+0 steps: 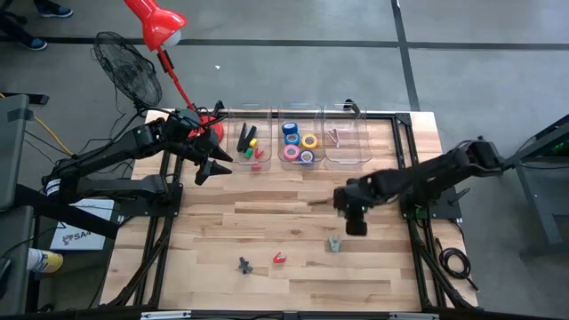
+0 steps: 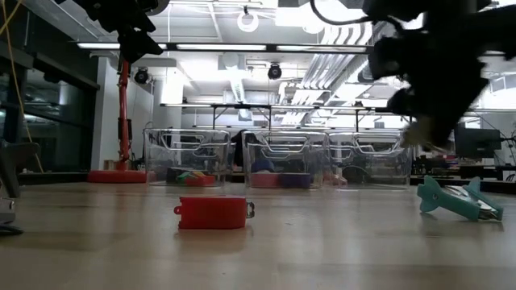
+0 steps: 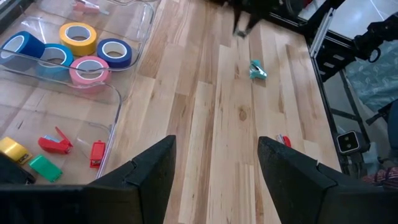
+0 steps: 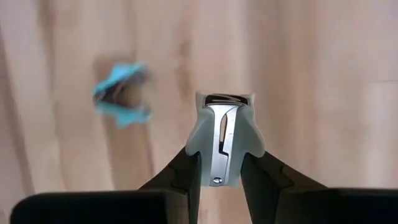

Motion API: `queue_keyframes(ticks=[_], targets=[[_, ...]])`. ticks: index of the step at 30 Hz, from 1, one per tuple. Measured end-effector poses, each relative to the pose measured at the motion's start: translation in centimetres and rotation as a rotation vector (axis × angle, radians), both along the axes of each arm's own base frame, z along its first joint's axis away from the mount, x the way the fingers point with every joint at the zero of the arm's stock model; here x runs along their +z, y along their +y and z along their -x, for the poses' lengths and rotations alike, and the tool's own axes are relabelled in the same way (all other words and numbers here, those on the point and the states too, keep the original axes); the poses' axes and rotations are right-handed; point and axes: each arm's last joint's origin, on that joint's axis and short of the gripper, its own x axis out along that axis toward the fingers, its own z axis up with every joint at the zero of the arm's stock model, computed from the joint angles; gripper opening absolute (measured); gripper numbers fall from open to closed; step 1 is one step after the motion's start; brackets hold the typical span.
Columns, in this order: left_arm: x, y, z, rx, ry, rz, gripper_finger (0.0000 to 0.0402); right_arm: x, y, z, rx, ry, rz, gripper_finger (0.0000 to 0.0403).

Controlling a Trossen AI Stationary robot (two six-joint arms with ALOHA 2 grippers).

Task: Pick and place Stapler, Stapler remover, tape
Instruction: Put the gray staple remover into the right transparent bin

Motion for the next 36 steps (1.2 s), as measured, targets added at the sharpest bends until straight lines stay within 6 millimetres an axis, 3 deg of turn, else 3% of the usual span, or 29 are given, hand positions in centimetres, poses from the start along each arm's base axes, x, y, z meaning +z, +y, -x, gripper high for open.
queue_keyframes(ticks=[8,20,27,36], targets=[[0.0,0.0,0.0,0.000,0.000,0.000,0.0223,2.5,-5.7,0.5,-0.286,-0.141,0.028,0.0078],[0.0,0.0,0.0,0.000,0.000,0.000,0.0223,4.4,-13.2,0.6,-0.387,-0.397,0.173,0.0078],[0.0,0.0,0.0,0.000,0.000,0.000,0.0223,4.3,-16.6,1.9,-0.371,-0.372,0.293,0.0078],[0.0,0.0,0.0,0.000,0.000,0.000,0.0223,1.7,-19.3,2.3,-0.276,-0.232,0.349,0.0078]])
